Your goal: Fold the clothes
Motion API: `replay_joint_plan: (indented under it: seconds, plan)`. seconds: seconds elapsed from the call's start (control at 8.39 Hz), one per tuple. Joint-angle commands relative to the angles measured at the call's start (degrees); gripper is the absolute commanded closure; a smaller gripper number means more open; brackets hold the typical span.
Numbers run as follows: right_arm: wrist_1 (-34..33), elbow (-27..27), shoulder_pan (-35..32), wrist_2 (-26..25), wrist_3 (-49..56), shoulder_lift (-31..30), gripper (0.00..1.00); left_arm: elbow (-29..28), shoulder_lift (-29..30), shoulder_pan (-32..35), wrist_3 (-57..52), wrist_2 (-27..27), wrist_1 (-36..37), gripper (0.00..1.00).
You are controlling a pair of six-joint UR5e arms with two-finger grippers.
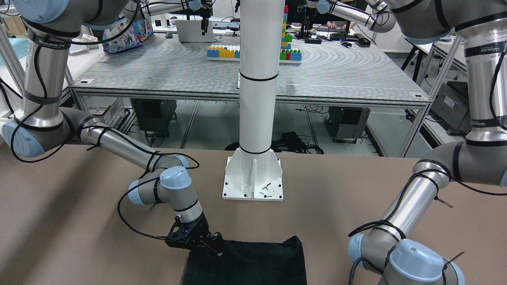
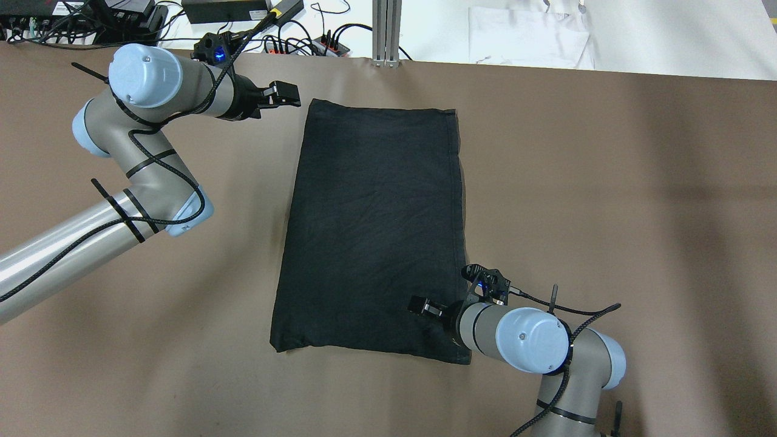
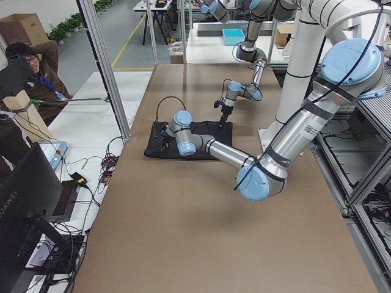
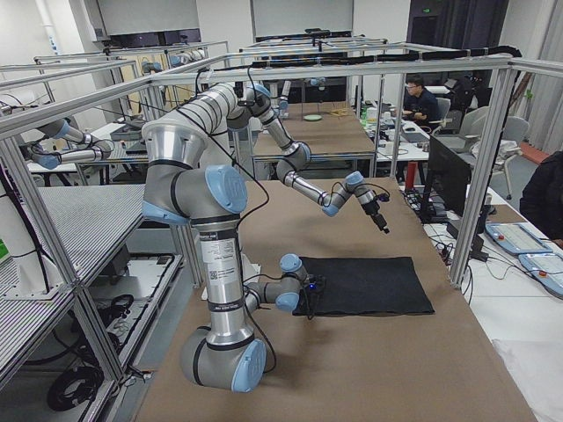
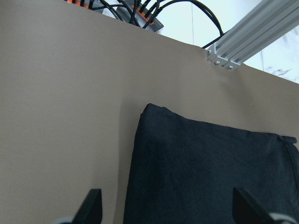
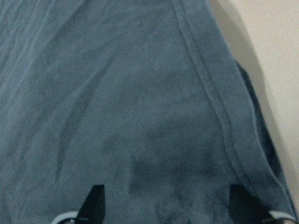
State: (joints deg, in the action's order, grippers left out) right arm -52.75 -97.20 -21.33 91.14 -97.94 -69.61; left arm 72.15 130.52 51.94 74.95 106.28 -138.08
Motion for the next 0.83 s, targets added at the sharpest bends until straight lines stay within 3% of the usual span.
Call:
replay_joint_plan:
  seconds: [0.0,0.12,0.24,0.36,0.48,0.71]
  plan:
    - [-0.2,1.3,0.9,-0.3,-0.1,1.2,0.06,-0.1,-0.2,0.1,-0.2,-0.1,0.0,0.0]
    - [-1.0,1.5,0.9,-0.4,-0.1,2.4,0.06,-0.1,-0.2,0.1,-0.2,-0.1,-0.1,0.0]
    - [-2.9,1.7,0.6,-0.6,-0.5,4.6,0.25,-0.1,-0.4,0.0,-0.2,-0.1,0.0,0.0]
    - [-5.2,1.7,0.3,-0.6,-2.6,6.4,0.69,-0.1,-0.4,0.1,-0.3,-0.1,-0.1,0.0]
    - [-7.1,1.7,0.2,-0.6,-2.9,7.6,1.0,-0.3,-0.4,0.0,-0.3,-0.1,-0.1,0.0]
    - [-7.5,2.1,-0.1,-0.6,-3.0,8.0,1.0,-0.4,-0.5,0.0,-0.3,-0.2,-0.1,0.0]
